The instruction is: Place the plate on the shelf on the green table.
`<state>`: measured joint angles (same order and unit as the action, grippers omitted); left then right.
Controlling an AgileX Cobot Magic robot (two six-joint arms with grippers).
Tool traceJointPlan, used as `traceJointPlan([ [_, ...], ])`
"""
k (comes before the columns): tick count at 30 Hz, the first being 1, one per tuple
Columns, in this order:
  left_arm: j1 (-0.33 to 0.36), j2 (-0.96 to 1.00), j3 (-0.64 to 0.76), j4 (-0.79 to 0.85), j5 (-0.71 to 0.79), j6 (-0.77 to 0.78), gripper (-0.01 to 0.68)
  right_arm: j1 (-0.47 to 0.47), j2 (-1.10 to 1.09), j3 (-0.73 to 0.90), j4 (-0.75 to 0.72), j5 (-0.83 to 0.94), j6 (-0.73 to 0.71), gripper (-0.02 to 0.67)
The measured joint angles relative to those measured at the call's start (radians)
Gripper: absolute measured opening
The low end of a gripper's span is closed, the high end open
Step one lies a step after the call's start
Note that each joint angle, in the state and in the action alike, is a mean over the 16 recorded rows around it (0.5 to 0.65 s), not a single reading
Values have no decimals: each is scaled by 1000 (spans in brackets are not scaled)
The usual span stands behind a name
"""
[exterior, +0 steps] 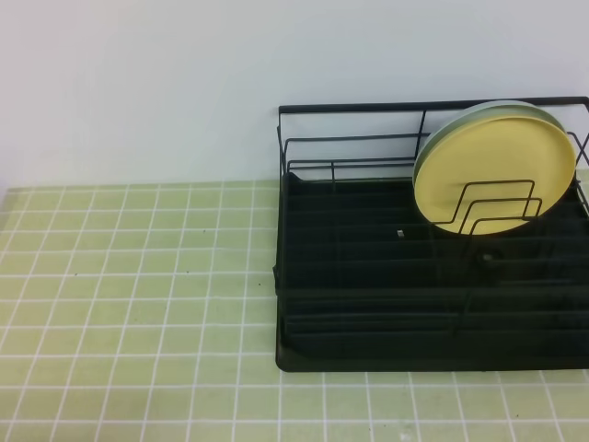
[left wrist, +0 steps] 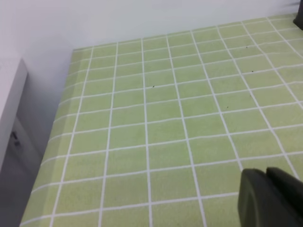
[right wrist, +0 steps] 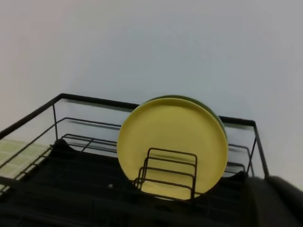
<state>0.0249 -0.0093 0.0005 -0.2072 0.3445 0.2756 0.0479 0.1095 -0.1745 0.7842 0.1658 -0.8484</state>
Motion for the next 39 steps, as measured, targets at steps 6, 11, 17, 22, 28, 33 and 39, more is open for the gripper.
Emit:
traceJointPlan([
  [6,0,0,0,0,0,0,-2,-6,-49,52,-163,-16,88,-3],
  [11,0,1,0,0,-1,0,-2,-10,-90,96,-413,-12,300,-3],
  [17,0,1,0,0,-1,-1,-2,-10,-112,145,-703,10,602,-3],
  [22,0,1,0,-1,-1,-1,-2,-10,-120,168,-832,60,746,-3],
  [28,0,1,0,-2,0,-1,-2,-10,-120,176,-866,124,784,-3],
  [33,0,1,0,-2,-1,-1,-2,-10,-120,176,-873,161,786,-3],
  [39,0,1,0,-2,-1,-1,-2,-10,-120,176,-875,166,786,-3],
])
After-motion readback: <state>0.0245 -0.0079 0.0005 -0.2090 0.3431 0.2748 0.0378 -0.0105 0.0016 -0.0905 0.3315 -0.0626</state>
